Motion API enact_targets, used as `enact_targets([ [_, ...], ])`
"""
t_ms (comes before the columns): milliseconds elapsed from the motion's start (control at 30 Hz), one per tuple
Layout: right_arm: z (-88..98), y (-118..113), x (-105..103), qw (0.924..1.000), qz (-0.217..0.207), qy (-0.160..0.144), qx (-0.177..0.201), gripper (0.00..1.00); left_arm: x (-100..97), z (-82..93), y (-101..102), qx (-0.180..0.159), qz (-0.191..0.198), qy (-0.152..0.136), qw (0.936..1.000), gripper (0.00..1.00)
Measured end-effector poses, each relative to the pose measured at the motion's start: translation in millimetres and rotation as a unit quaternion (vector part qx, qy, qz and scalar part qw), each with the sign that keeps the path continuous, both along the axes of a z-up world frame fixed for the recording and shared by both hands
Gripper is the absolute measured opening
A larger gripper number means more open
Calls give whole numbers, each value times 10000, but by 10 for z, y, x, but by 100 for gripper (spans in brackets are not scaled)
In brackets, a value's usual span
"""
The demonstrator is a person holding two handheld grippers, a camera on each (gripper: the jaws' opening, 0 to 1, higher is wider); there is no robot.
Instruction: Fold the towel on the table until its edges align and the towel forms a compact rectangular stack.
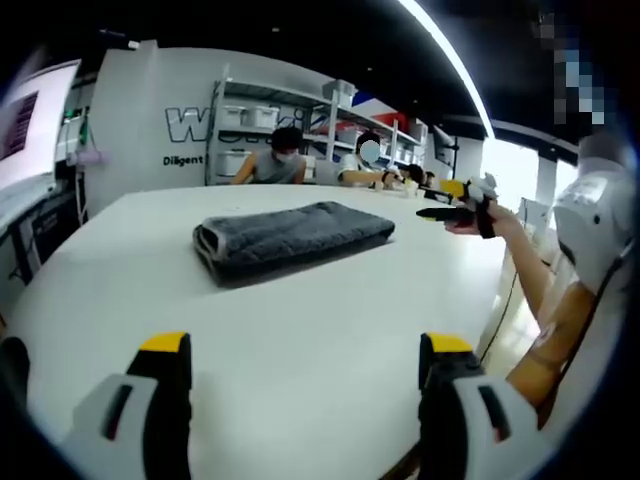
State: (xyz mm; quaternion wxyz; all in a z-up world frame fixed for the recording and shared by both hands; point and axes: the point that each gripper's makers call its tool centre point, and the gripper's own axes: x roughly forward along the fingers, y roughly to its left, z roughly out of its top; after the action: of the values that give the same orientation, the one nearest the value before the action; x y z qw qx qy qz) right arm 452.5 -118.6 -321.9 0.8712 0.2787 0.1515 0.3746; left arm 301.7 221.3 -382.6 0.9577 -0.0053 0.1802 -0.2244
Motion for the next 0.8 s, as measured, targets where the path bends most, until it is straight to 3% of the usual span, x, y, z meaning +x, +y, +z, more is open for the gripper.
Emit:
enact_targets([
  [167,-68,56,247,9981,167,473,365,80,-5,9,8,-15,9,-19,10000,99],
  [367,-119,82,490,9946,176,820,605,75,1,54,7,-25,1,-76,10000,99],
  [533,-243,94,723,9920,143,1104,594,68,6,73,-16,-33,-40,-101,9999,99],
  [800,-453,190,870,9881,196,1420,559,55,-7,96,-13,-34,-42,-128,9999,99],
])
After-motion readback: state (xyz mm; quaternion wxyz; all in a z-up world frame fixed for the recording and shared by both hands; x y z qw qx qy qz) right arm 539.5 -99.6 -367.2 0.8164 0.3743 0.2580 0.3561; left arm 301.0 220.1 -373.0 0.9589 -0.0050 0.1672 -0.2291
